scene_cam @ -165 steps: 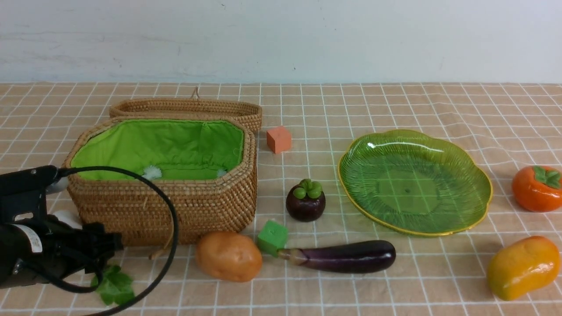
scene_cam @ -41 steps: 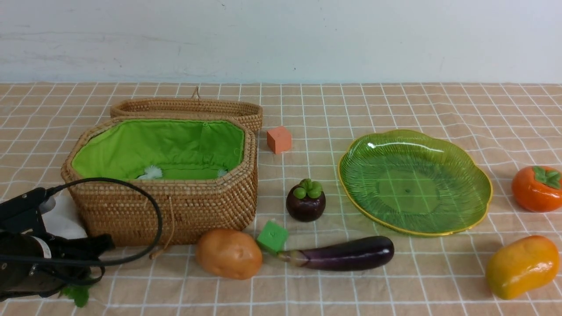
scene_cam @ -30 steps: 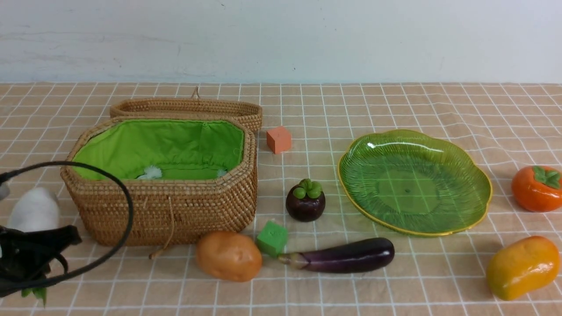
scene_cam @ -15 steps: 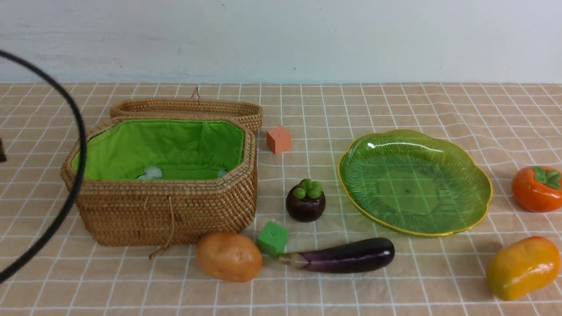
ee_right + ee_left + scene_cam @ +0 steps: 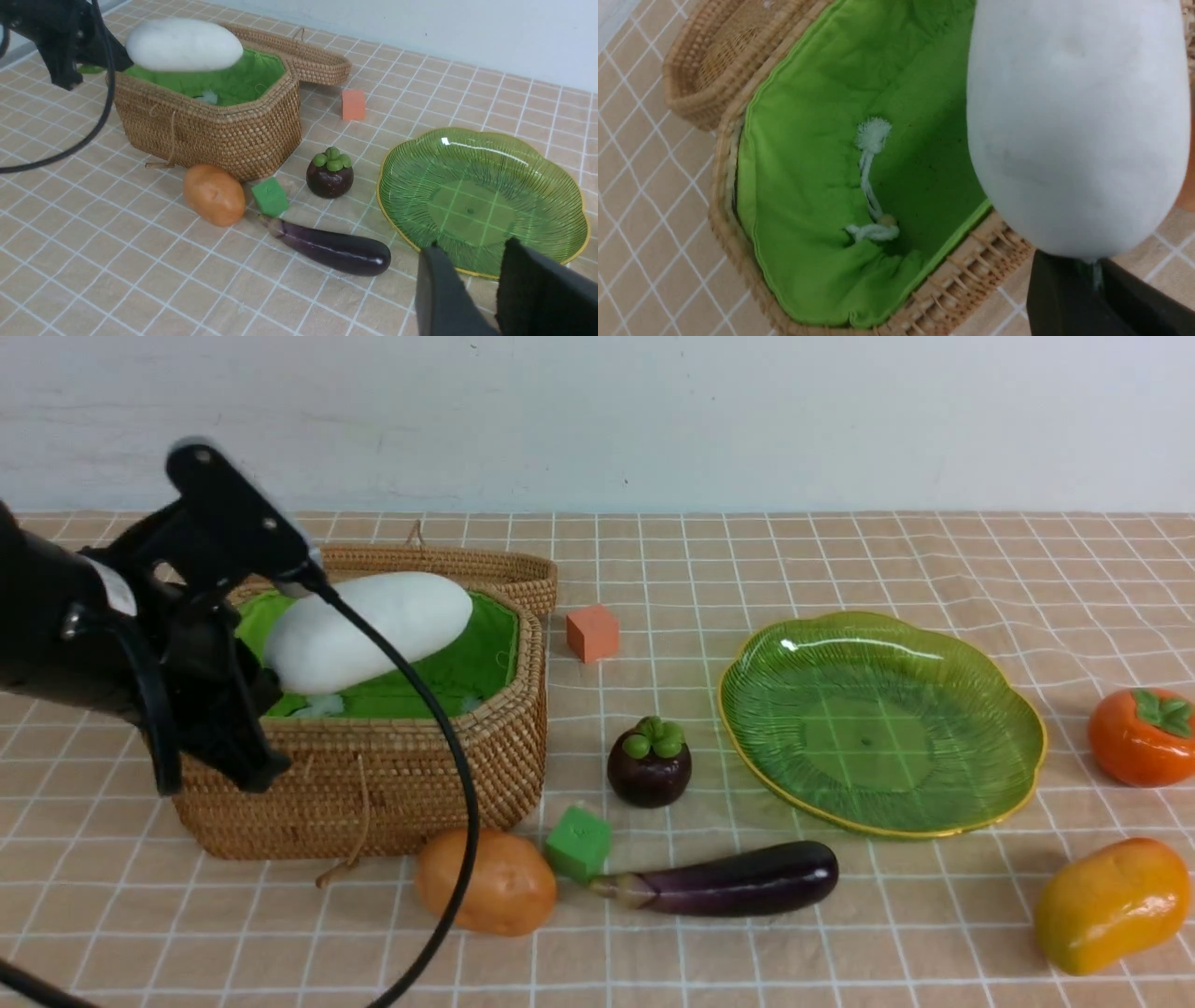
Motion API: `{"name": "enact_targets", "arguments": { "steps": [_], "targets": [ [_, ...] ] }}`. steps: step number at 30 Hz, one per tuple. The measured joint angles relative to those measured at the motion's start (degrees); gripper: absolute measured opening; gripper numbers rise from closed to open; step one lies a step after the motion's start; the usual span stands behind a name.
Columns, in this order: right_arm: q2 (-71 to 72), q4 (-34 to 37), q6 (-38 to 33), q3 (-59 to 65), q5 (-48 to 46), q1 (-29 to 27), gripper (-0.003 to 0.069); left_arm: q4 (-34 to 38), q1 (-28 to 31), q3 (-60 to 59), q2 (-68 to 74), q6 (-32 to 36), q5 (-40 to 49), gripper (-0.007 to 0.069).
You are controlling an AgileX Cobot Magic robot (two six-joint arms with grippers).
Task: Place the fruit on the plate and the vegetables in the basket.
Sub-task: Take a daikon with your left arm and place it on the basket on the left, then grab a potato with your left arm and place it in the basket on the left
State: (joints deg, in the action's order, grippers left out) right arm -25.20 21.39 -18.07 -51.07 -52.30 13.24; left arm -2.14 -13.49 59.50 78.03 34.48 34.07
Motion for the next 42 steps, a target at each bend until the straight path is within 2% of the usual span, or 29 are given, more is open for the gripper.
{"name": "enact_targets", "arguments": {
  "steps": [4, 7, 9, 11, 12, 13, 14, 15, 16, 17, 19, 21, 23, 24, 26, 29, 31, 32, 33, 36, 37, 38, 39, 42],
  "targets": [
    [0.00, 0.05, 0.00, 0.00, 0.17, 0.00, 0.0206, -0.52, 0.00, 0.05, 2.45, 2.36, -1.52, -0.0010],
    [0.00, 0.62, 0.00, 0.00, 0.17, 0.00, 0.0207, -1.83, 0.00, 0.07, 3.58, 2.70, -3.71, 0.0026],
    [0.00, 1.44, 0.00, 0.00, 0.17, 0.00, 0.0209, -2.93, 0.00, 0.12, 3.64, 2.85, -6.02, 0.0116],
    [0.00, 2.37, 0.00, 0.00, 0.17, 0.00, 0.0211, -3.55, 0.00, 0.18, 3.64, 2.85, -8.29, 0.0250],
    [0.00, 2.47, 0.00, 0.00, 0.17, 0.00, 0.0211, -3.65, 0.00, 0.23, 3.64, 2.85, -8.29, 0.0250],
    [0.00, 2.66, 0.00, 0.00, 0.17, 0.00, 0.0211, -4.03, 0.00, 0.25, 3.64, 2.59, -9.01, 0.0376],
    [0.00, 2.66, 0.00, 0.00, 0.17, 0.00, 0.0211, -4.02, 0.00, 0.25, 3.64, 2.54, -9.08, 0.0390],
    [0.00, 2.81, 0.00, 0.00, 0.17, 0.00, 0.0211, -4.23, 0.00, 0.25, 3.64, 1.95, -9.01, 0.0496],
    [0.00, 2.81, 0.00, 0.00, 0.17, 0.00, 0.0211, -4.23, 0.00, 0.25, 3.64, 1.43, -8.65, 0.0556],
    [0.00, 2.81, 0.00, 0.00, 0.12, 0.00, 0.0213, -4.23, 0.00, 0.25, 3.53, 0.88, -8.04, 0.0603],
    [0.00, 2.30, 0.00, -0.50, -0.68, 0.00, 0.0213, -3.98, 0.00, 0.25, 3.10, -0.83, -6.30, 0.0648],
    [-0.04, 1.73, 0.06, -2.13, -2.99, 0.00, 0.0213, -1.40, 0.00, 0.25, 2.05, -5.24, -3.69, 0.0648],
    [-0.04, 1.47, 0.06, -4.86, -6.26, 0.00, 0.0213, 4.01, -0.34, 0.25, -0.27, -11.03, -0.75, 0.0596],
    [-0.04, 1.47, 0.06, -5.39, -6.53, 0.00, 0.0213, 4.44, -0.46, 0.25, -0.51, -11.32, -0.51, 0.0587],
    [-0.04, 1.47, 0.13, -8.10, -8.99, 0.00, 0.0213, 7.97, -2.98, 0.25, -3.13, -11.88, 2.40, 0.0472],
    [0.02, 1.47, 0.13, -9.58, -10.81, 0.00, 0.0215, 10.15, -8.38, 0.25, -5.14, -6.89, 6.70, 0.0311],
    [0.02, 1.47, 0.13, -9.97, -12.41, 0.00, 0.0216, 11.52, -16.55, 0.29, -5.32, 3.59, 12.85, 0.0170],
    [0.02, 1.47, 0.13, -9.97, -12.53, 0.00, 0.0216, 11.66, -17.77, 0.29, -5.20, 5.16, 13.66, 0.0162],
    [0.02, 1.47, 0.13, -9.97, -12.89, 0.00, 0.0216, 11.73, -22.03, 0.29, -3.99, 10.27, 15.68, 0.0127],
    [0.02, 1.47, 0.13, -9.97, -13.00, 0.00, 0.0216, 10.48, -25.70, 0.29, -1.39, 13.45, 15.61, 0.0134],
    [0.02, 1.47, 0.13, -9.97, -13.12, 0.00, 0.0216, 8.47, -27.10, 0.29, 1.28, 14.12, 14.04, 0.0178],
    [0.02, 1.47, 0.13, -9.97, -13.12, 0.00, 0.0216, 7.78, -27.36, 0.29, 1.99, 14.27, 13.78, 0.0186],
    [0.02, 1.47, 0.13, -9.97, -13.26, 0.00, 0.0216, 4.64, -27.90, 0.29, 5.19, 14.53, 11.16, 0.0272],
    [0.02, 1.47, 0.13, -9.97, -13.90, 0.00, 0.0216, 0.75, -27.91, 0.29, 8.41, 14.63, 8.55, 0.0384]
  ]
}}
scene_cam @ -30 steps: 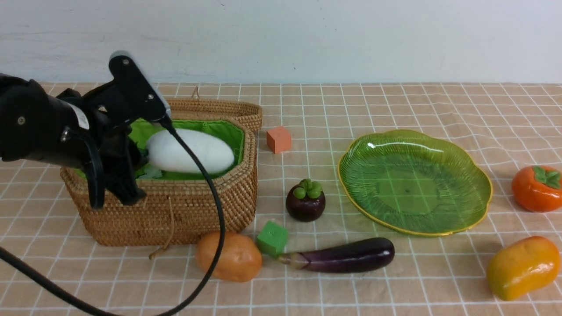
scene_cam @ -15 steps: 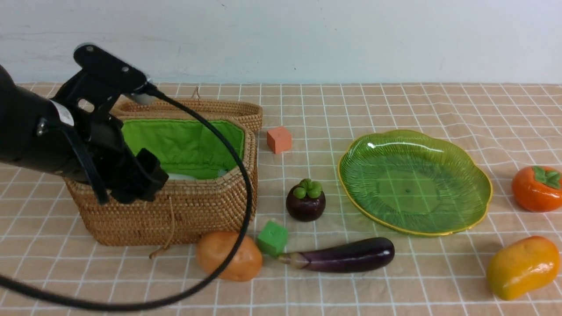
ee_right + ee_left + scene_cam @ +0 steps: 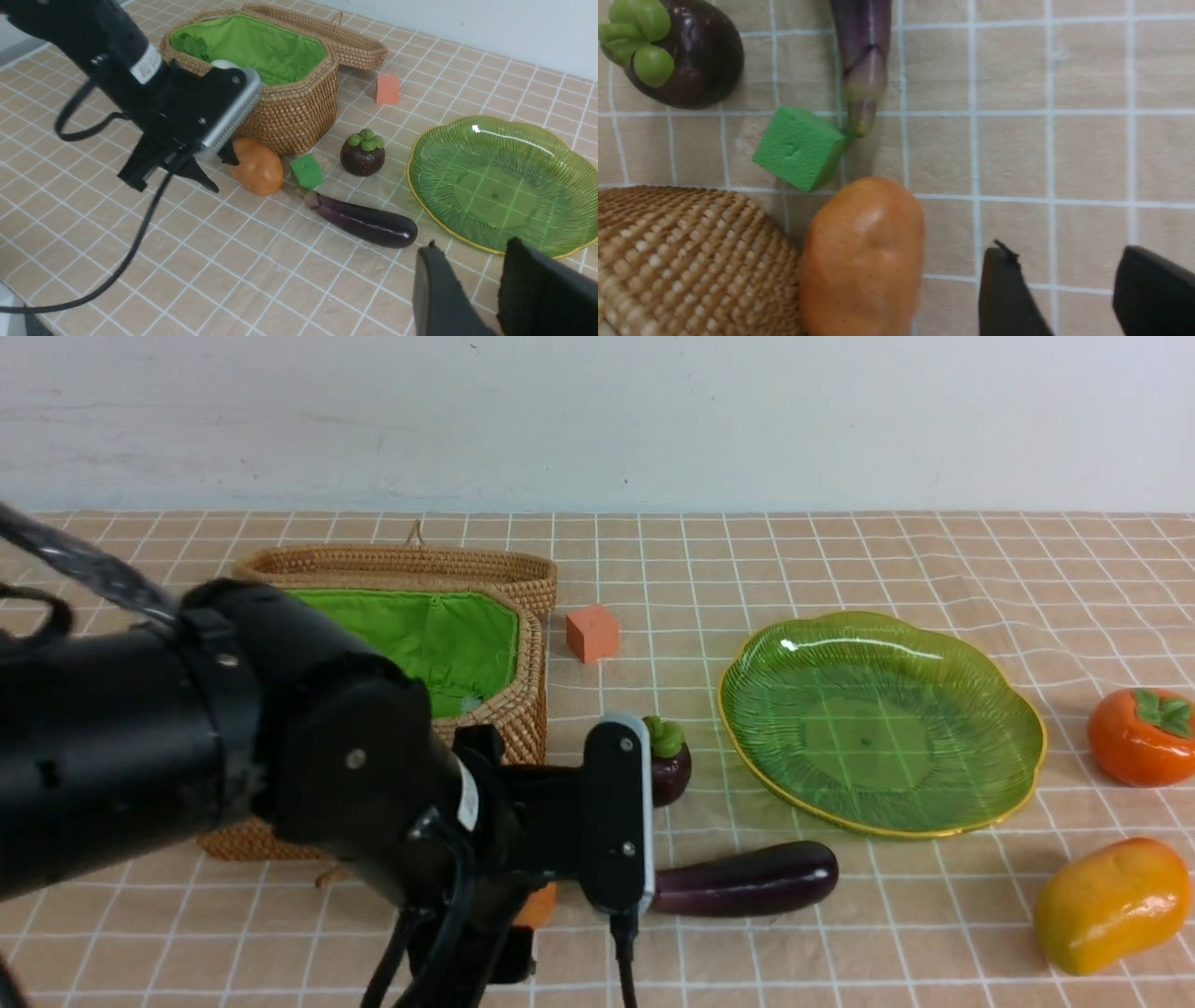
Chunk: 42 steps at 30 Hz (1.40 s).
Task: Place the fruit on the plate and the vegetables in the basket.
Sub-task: Grab a potato with your left arm and place it in the basket on the left
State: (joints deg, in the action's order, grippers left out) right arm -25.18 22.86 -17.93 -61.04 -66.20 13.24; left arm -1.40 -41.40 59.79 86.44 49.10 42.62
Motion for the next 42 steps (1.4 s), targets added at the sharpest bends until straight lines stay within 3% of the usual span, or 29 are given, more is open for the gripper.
{"name": "enact_targets", "arguments": {
  "steps": [3, 7, 16, 23, 35, 42],
  "targets": [
    [0.00, 0.00, 0.00, 0.00, -2.15, 0.00, 0.0216, -8.68, 0.00, 0.00, 4.56, 0.16, -4.00, 0.0566],
    [0.00, 0.00, 0.00, 0.00, -4.12, 0.00, 0.0216, -15.94, 0.00, 0.00, 8.29, -1.33, -6.80, 0.0638],
    [0.00, 0.00, 0.00, 0.00, -5.47, 0.00, 0.0216, -22.79, 0.00, 0.72, 13.66, -4.91, -11.35, 0.0570],
    [0.00, 0.96, 0.05, 0.05, -5.99, 0.00, 0.0216, -26.75, -0.11, 0.93, 15.01, -15.33, -9.95, 0.0521],
    [0.00, 1.08, 0.05, 0.11, -6.10, 0.00, 0.0216, -26.30, -3.14, 1.29, 14.61, -18.44, -0.93, 0.0521],
    [0.00, 1.08, 0.05, 0.16, -6.27, 0.00, 0.0216, -20.31, -6.19, 0.99, 12.82, -18.66, 2.18, 0.0519]
  ]
}}
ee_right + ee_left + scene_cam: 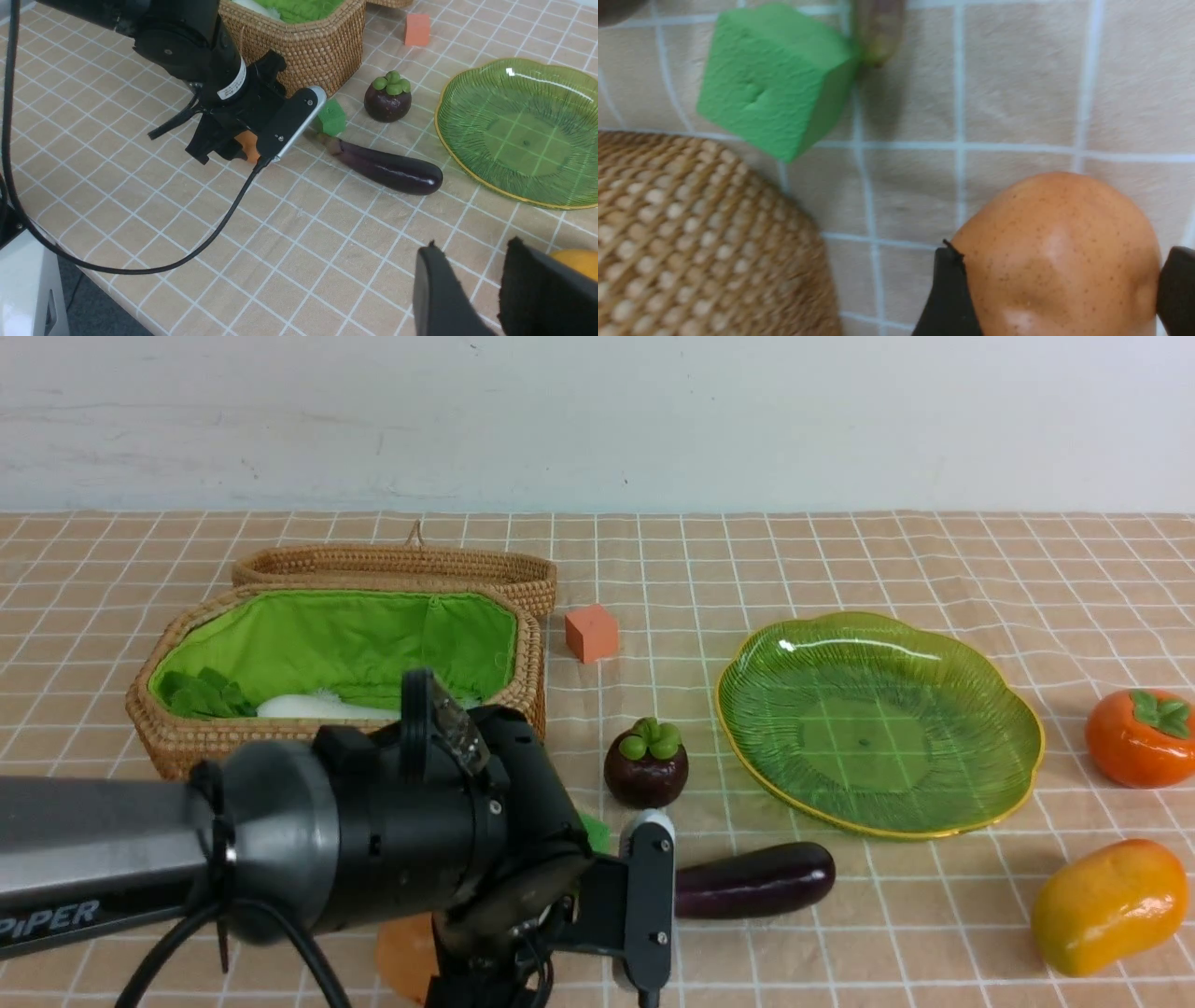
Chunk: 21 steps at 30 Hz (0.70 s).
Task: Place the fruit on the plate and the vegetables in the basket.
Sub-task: Grab a potato with your left arm and place it in the basket on the left
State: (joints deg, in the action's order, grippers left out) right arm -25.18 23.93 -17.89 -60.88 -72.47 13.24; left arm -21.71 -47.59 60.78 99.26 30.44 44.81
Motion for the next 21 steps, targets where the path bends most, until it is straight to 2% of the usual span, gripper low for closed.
{"name": "enact_targets", "arguments": {
  "steps": [4, 6, 9, 10, 13, 16, 21],
  "targets": [
    [0.00, 0.00, -0.05, 0.00, -0.05, 0.00, 0.0216, 1.54, -0.11, -0.27, -0.84, -0.06, 0.34, 0.0508],
    [0.00, 0.00, -0.18, 0.00, -0.05, 0.00, 0.0216, 2.02, -0.16, -0.27, -1.39, -0.06, 0.56, 0.0476],
    [0.00, 0.00, -0.88, 0.00, -0.05, 0.00, 0.0216, 2.54, -0.18, -0.33, -1.47, -0.06, 0.92, 0.0566],
    [0.00, 0.00, -1.11, 0.00, -0.05, 0.00, 0.0216, 2.60, -0.18, -0.33, -1.47, -0.13, 1.14, 0.0620],
    [0.00, 0.00, -1.29, 0.00, -0.05, 0.00, 0.0216, 2.67, -0.18, -0.34, -1.47, -0.25, 1.65, 0.0661],
    [0.00, 0.00, -1.29, 0.00, -0.05, 0.00, 0.0216, 2.68, -0.18, -0.39, -1.47, -0.25, 1.67, 0.0664],
    [0.00, 0.00, -1.29, 0.00, -0.05, 0.00, 0.0216, 0.89, -0.18, -0.29, 1.23, -0.25, 0.74, 0.0596]
  ]
}}
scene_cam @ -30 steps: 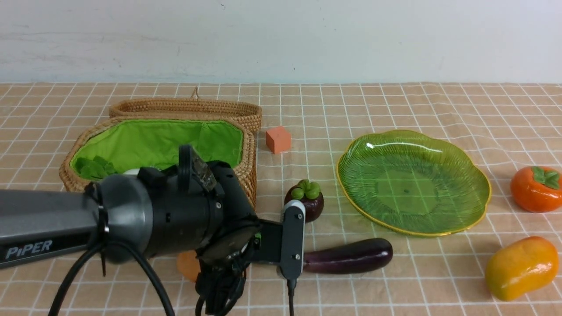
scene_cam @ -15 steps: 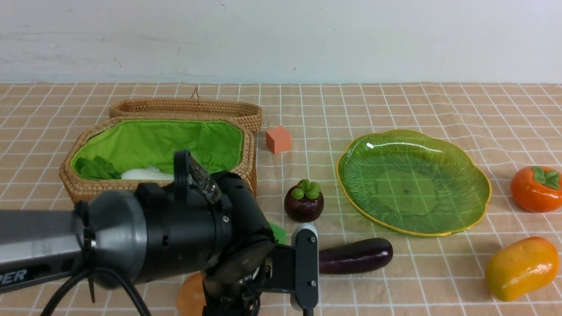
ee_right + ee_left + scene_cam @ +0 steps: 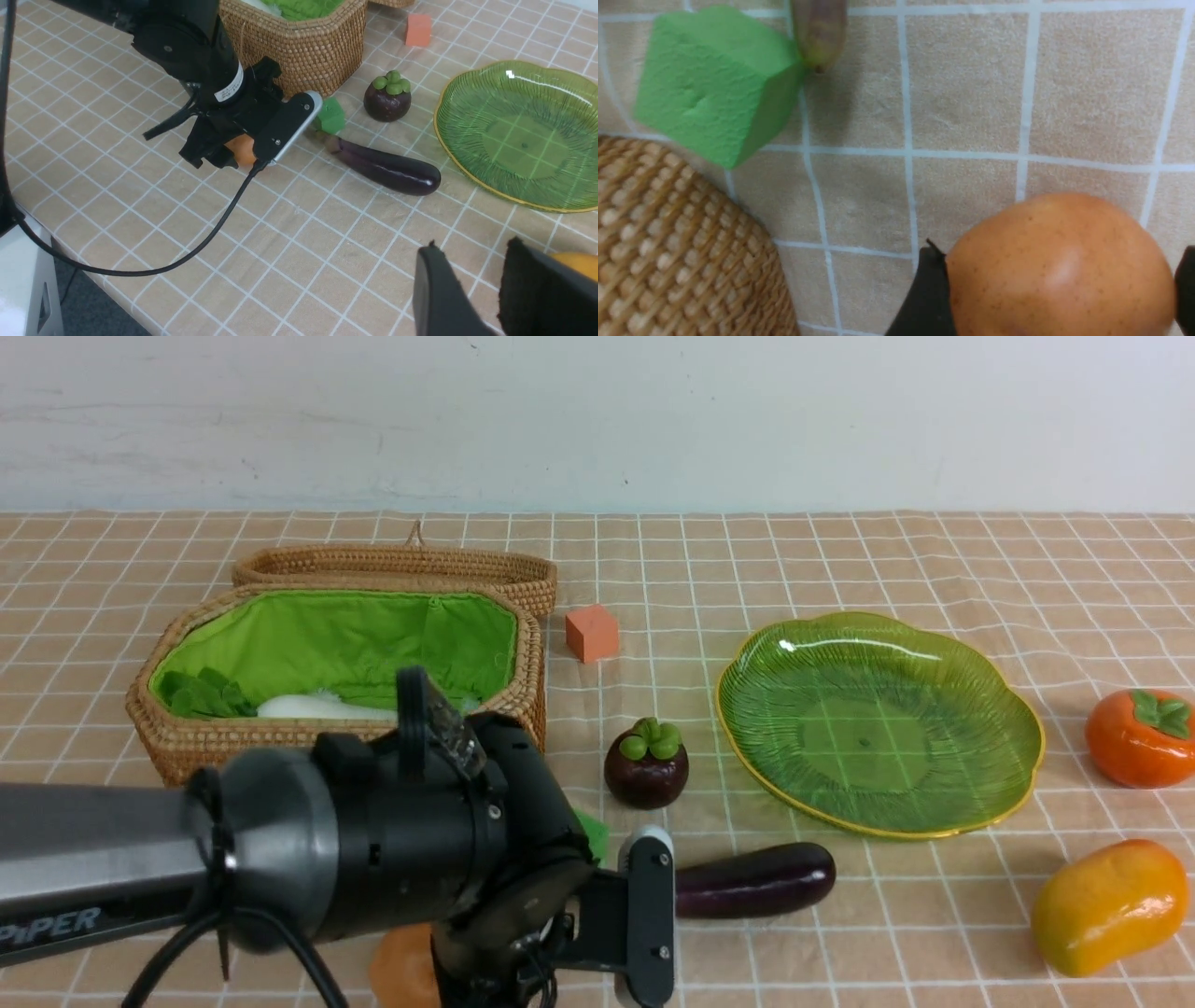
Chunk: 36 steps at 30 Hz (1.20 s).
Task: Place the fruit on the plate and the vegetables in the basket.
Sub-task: Grab a potato with your left arm and place it in the basket on the left
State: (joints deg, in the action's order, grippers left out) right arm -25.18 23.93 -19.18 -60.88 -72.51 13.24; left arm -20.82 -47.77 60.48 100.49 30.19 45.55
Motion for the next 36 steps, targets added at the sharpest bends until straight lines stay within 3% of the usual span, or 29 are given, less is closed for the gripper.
{"name": "enact_targets", "arguments": {
  "steps": [6, 14, 22, 26, 29, 36],
  "targets": [
    [0.00, 0.00, 0.00, 0.00, -0.02, 0.00, 0.0216, -1.94, -0.48, 0.56, 1.23, -0.69, -0.02, 0.0570],
    [0.00, 0.00, 0.00, 0.00, -0.02, 0.00, 0.0215, -4.11, -0.41, 1.41, 0.79, -8.56, 0.28, 0.0570],
    [0.00, 0.00, 0.00, 0.00, 0.23, 0.00, 0.0215, 1.55, -0.30, 8.34, -8.25, -9.93, 7.90, 0.0570],
    [0.00, 0.00, 0.00, 0.00, 4.35, 0.00, 0.0215, -4.65, 0.02, 11.95, -13.12, -11.12, 10.35, 0.0570],
    [0.00, 0.30, 0.00, 0.00, 10.51, 0.00, 0.0215, -13.11, 4.17, 15.76, -14.63, -12.64, 7.09, 0.0570],
    [0.00, 1.11, 0.00, 0.00, 12.75, 0.00, 0.0215, -14.85, 16.37, 16.55, -9.14, -13.15, -3.98, 0.0570]
  ]
}}
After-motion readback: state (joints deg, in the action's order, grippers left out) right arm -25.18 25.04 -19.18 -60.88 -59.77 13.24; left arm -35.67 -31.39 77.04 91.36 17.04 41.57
